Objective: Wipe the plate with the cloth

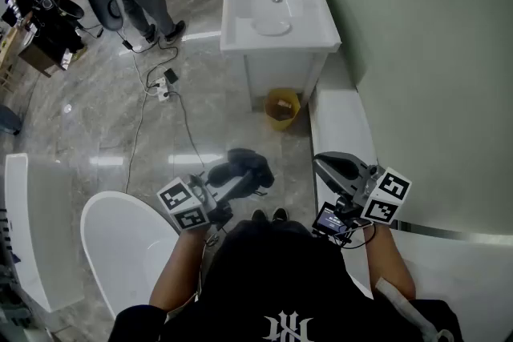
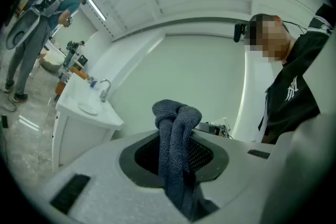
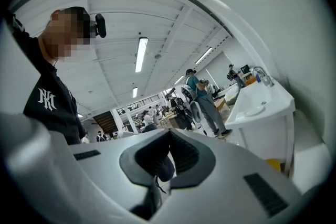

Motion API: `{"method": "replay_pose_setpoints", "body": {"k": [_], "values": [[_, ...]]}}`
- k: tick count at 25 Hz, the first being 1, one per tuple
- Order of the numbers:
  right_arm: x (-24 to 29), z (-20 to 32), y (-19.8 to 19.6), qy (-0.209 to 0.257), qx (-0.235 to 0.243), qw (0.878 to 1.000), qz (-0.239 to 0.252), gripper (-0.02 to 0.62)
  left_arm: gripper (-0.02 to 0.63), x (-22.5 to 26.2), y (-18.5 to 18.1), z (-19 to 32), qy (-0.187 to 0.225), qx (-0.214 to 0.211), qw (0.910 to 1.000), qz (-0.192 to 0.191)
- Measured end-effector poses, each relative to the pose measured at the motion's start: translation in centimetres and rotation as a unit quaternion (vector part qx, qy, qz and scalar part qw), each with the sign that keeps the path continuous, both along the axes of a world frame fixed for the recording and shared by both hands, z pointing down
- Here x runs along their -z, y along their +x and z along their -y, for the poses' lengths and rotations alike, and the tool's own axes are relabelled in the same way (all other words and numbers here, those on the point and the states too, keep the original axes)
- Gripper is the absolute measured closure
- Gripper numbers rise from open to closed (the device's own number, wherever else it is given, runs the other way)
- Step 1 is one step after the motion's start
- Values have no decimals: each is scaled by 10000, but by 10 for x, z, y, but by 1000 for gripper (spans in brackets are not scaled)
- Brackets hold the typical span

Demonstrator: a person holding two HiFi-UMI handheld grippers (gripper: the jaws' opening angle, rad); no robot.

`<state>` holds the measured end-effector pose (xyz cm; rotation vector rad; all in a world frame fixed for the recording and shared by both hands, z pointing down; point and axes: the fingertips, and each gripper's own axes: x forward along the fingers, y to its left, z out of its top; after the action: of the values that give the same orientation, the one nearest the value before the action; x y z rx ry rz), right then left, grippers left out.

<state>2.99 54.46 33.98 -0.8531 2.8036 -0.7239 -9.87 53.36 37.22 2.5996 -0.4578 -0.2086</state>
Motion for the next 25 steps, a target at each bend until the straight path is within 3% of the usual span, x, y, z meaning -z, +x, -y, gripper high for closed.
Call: {"method": "replay_pose_setpoints", "body": {"k": [12,17,25], "values": [[-4,1,12,12,-211,9996,203,592,541,-7,-3,1,-63,140,9999,14],[-9,3,24,122,-503,9978,-415,591,541,-1,-2,1,-36,166,9998,63],[-6,16,38,219,-420,9983,-340,589,541,5,5,17,14,304,9995,126]]}}
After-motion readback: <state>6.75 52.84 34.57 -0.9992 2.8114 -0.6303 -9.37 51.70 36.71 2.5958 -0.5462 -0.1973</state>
